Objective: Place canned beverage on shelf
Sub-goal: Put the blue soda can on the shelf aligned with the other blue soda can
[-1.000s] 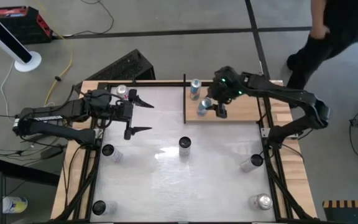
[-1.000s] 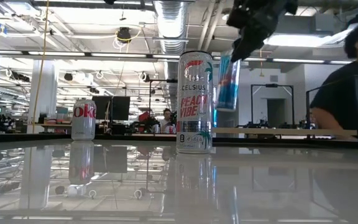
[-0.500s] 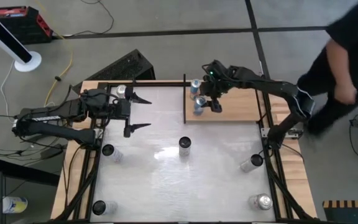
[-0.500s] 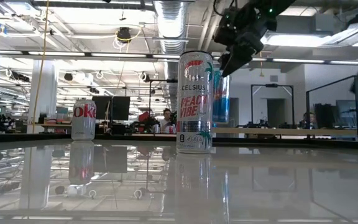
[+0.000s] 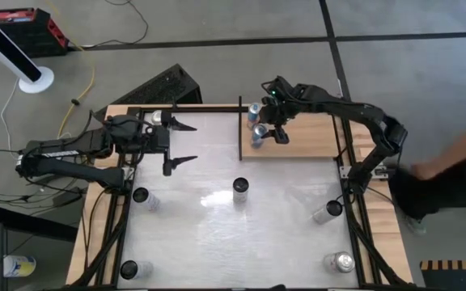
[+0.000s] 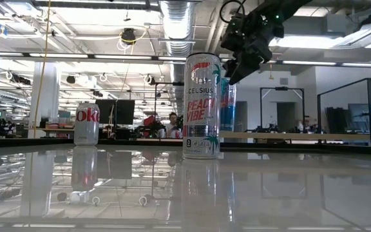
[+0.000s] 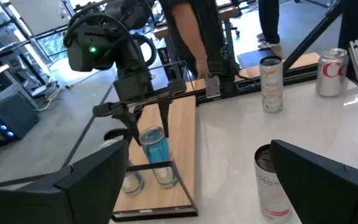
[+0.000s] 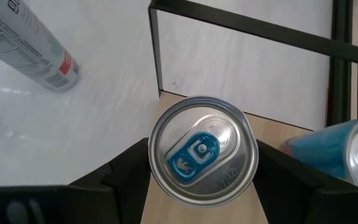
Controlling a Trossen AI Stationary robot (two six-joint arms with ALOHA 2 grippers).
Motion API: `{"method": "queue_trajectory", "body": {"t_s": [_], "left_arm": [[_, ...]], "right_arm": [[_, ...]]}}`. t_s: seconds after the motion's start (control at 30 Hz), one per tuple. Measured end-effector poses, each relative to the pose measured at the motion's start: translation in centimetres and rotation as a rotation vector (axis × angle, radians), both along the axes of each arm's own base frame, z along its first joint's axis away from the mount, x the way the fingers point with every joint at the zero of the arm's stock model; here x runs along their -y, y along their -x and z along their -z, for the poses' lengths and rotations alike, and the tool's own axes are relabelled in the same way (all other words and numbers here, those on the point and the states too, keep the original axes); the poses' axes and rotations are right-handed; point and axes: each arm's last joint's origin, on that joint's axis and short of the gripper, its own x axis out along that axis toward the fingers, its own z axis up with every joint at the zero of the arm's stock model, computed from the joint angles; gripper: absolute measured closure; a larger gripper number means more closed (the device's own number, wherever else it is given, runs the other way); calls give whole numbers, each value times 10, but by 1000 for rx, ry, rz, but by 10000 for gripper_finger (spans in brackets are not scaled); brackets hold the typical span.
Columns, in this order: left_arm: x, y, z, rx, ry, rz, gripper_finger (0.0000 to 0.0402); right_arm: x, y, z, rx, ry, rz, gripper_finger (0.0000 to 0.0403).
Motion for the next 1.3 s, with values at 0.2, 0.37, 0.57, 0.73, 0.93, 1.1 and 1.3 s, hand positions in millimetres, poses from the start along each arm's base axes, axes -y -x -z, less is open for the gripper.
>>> {"method": "queue_trajectory", "body": {"t_s": [0.2,0.37,0.57,0.73,0.93,1.1,1.3], "left_arm": [[0,0,-1,5,-7,-1,27],[0,0,-1,4,-12,-1,27],[0,0,0,-5,-9,-1,27],[0,0,0,-6,-4,1,27],[0,0,1,-6,-3,1,27],[0,0,1,-6,-2,1,27],[0,0,1,-5,2,1,27]], "right_arm": [[-2,-1,0,1,-1,-8,138],[-3,-2,0,-1,-11,-7,138],[-4,-4,-1,14,-6,-4,135],[-4,-4,-1,10,-16,12,120],[-6,-5,-1,7,-15,16,109],[-6,-5,-1,6,-21,22,107],[-6,-6,-1,9,-19,23,106]]}}
